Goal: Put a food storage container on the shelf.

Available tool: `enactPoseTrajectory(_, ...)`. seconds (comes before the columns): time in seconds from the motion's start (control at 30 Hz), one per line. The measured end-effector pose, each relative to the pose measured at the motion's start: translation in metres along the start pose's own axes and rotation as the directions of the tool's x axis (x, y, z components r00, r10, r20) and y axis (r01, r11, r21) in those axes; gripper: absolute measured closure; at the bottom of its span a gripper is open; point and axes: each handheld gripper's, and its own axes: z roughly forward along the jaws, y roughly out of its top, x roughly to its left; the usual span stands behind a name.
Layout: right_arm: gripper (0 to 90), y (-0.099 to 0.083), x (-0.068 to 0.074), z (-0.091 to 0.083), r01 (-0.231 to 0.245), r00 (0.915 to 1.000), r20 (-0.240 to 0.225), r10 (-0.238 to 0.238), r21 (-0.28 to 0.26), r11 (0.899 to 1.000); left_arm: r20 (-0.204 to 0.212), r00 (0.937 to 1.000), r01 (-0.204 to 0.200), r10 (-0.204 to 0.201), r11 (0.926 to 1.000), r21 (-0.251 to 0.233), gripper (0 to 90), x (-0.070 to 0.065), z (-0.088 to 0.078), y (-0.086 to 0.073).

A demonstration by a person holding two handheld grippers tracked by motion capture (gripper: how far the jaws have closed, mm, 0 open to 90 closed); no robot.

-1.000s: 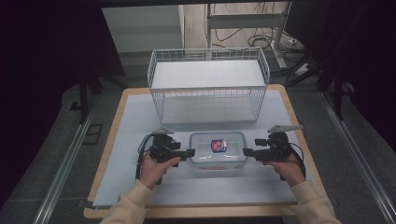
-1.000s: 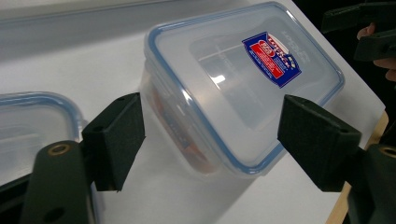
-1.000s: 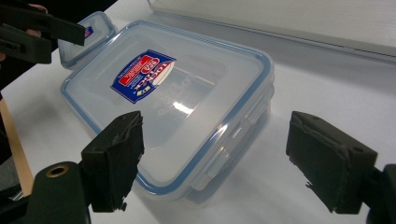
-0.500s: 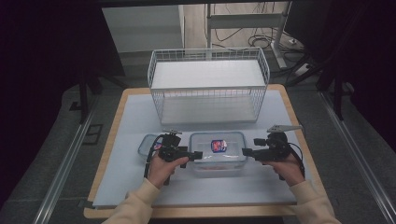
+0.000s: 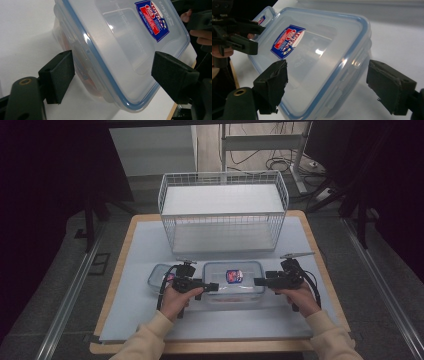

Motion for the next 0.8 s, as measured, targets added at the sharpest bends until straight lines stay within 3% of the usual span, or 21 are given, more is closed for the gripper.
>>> enactPoseTrajectory(0.23,17.8,-0.001,-0.007,0.014,-0.073,0.9948,-0.067,0.077,0.05,0.996,0.003,1.0,0.004,-0.004,1.0,-0.002,20.3,0.001,0.0,0.0)
enactPoseTrajectory(0.33,22.6,0.0,-0.008,0.013,-0.099,0.9927,-0.064,0.102,0.049,0.994,0.0,1.0,-0.005,0.005,1.0,-0.007,21.6,0.0,-0.002,0.0)
enactPoseTrajectory(0.47,29.4,-0.001,-0.015,0.009,-0.16,0.9815,-0.098,0.164,0.05,0.986,-0.008,0.9997,-0.023,0.023,0.9996,-0.018,25.9,-0.001,-0.005,-0.001)
enactPoseTrajectory(0.8,35.1,-0.003,-0.018,0.004,-0.158,0.9785,-0.127,0.162,0.044,0.986,0.008,0.9996,-0.025,0.026,0.9993,-0.029,31.3,0.001,-0.008,-0.003)
